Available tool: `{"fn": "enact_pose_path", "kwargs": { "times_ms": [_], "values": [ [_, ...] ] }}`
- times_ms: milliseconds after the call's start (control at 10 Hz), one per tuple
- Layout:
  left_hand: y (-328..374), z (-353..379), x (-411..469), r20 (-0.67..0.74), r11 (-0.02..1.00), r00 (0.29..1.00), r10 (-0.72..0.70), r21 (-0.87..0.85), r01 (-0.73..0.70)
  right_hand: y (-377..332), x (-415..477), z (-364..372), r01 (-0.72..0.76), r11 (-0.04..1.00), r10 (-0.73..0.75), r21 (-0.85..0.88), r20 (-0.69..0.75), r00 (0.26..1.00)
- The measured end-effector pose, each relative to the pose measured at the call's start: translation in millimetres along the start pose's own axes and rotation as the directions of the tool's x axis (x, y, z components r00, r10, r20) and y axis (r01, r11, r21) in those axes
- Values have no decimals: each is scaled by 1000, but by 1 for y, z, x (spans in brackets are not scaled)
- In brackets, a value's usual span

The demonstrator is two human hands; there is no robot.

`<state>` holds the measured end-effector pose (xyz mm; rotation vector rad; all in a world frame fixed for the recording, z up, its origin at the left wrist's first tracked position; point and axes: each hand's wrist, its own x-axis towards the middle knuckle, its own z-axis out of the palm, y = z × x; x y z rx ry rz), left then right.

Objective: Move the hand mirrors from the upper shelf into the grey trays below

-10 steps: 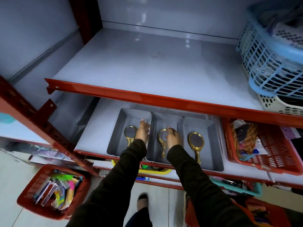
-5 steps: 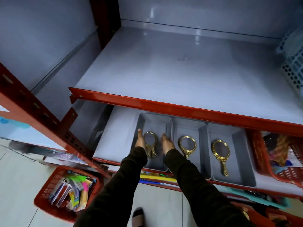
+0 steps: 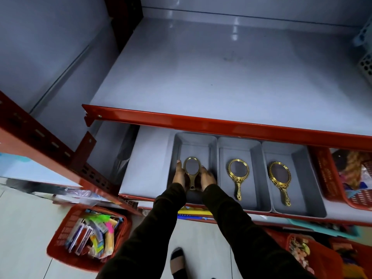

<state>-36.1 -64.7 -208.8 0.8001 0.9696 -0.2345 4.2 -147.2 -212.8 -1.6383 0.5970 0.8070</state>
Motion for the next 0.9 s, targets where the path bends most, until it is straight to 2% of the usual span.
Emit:
{"fn": "enact_pose_path", "kwargs": {
  "times_ms": [200,300,400,600,700,900],
  "values": [
    [5,4,-2,-8,998,1000,-4,60,4,4,3,-1,34,999,-35,-24,-38,999],
    [10,2,3,-89,994,995,38,110,-28,1,5,-2,77,995,-82,-69,-72,994],
    [17,4,9,-119,990,990,74,131,-58,-4,9,-2,123,981,-134,-153,-64,989],
    [19,11,-2,-92,989,990,105,112,-94,-9,-3,-4,167,963,-176,-212,-25,984],
    [15,10,-10,-124,978,979,162,150,-143,-6,-14,-9,185,961,-191,-204,-11,981],
    [3,11,-48,-107,916,941,320,290,-278,-1,-65,-34,324,926,-334,-195,-19,942]
  ]
}}
